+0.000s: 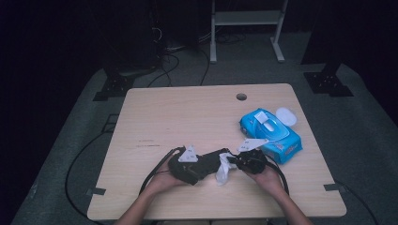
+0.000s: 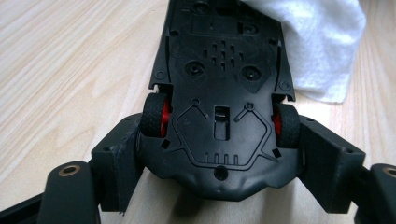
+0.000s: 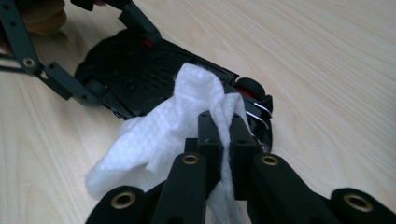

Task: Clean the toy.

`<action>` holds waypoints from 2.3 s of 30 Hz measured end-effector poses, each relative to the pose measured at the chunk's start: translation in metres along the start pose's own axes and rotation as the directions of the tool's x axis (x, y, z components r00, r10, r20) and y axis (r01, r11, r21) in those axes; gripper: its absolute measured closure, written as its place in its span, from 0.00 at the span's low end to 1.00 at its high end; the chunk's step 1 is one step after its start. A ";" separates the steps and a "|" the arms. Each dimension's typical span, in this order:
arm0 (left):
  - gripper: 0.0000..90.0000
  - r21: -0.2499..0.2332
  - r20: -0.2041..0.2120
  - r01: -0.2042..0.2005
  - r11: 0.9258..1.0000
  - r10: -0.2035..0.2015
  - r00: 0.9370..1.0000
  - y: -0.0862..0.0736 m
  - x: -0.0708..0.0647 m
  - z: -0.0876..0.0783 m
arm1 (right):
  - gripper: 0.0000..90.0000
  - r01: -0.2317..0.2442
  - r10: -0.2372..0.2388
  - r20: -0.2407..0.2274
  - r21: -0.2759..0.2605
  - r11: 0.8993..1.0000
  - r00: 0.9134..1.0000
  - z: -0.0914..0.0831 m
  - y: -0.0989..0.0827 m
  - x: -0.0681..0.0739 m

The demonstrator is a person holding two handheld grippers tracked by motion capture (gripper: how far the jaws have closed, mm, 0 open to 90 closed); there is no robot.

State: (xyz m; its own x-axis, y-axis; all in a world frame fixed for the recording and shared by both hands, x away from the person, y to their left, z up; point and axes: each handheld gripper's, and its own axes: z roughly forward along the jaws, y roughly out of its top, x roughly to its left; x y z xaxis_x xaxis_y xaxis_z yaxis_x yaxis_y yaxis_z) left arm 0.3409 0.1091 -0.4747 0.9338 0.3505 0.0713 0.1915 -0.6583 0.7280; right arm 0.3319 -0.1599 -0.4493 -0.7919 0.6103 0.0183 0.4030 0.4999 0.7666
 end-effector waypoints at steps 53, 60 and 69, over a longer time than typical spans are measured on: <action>0.27 -0.032 0.035 -0.003 0.999 0.004 0.999 -0.002 0.002 -0.002 | 0.63 0.201 -0.203 -0.054 -0.052 0.978 0.978 0.030 0.020 0.048; 0.27 -0.031 0.029 -0.004 1.000 0.004 1.000 -0.002 0.001 -0.002 | 0.86 0.193 -0.195 -0.019 -0.057 0.979 0.981 0.028 0.016 0.043; 0.27 -0.037 0.028 -0.011 0.999 0.012 1.000 -0.001 0.000 0.000 | 0.92 0.156 -0.160 -0.075 -0.064 0.986 0.984 0.033 0.021 0.052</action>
State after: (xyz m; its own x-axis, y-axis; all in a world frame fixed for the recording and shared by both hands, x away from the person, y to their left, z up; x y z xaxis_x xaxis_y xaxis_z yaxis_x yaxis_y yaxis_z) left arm 0.3411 0.1097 -0.4755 0.9440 0.3242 0.0612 0.1699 -0.6367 0.7522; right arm 0.3142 -0.0974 -0.4539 -0.8782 0.4748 -0.0570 0.2445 0.5482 0.7998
